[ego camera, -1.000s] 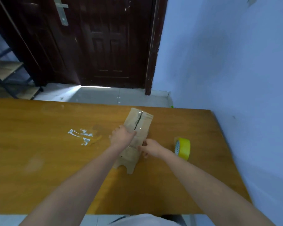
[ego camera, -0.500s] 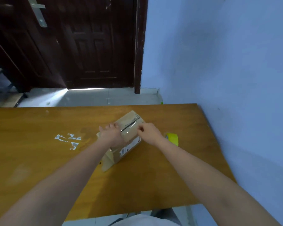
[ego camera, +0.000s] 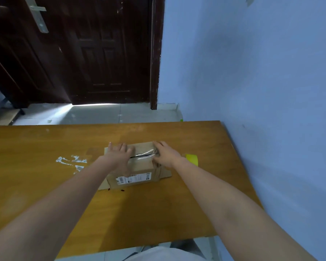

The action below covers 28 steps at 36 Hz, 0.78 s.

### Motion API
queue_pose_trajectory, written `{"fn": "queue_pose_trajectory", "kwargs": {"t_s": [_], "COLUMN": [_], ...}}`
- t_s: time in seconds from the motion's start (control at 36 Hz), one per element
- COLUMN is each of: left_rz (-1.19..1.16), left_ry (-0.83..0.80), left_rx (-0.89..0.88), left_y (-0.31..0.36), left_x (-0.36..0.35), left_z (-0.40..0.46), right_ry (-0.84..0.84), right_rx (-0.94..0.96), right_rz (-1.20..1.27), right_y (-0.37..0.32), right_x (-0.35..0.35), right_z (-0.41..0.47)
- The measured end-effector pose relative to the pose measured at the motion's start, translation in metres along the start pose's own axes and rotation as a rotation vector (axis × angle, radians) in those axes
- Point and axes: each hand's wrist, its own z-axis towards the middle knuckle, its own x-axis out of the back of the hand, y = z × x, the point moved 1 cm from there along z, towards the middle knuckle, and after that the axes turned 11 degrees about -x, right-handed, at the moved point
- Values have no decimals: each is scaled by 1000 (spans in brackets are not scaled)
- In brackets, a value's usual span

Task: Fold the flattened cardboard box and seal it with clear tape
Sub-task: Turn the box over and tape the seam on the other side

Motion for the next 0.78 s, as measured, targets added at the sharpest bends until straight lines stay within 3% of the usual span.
{"fn": "queue_pose_trajectory", "kwargs": {"t_s": [0.44, 0.58, 0.78], "left_rz": [-38, -52, -212], "left_ry": [264, 281, 338], "left_rx": [7, 3, 30], "left_y": [1, -1, 4], "left_x": [-31, -35, -35], "left_z": [13, 14, 15], "right_ry": [131, 136, 180], "right_rx": [-3, 0, -214], "right_rz": [-333, -311, -169], "right_y": [3, 15, 74], "right_x": [-11, 5, 56], "right_z": [-1, 2, 16]}}
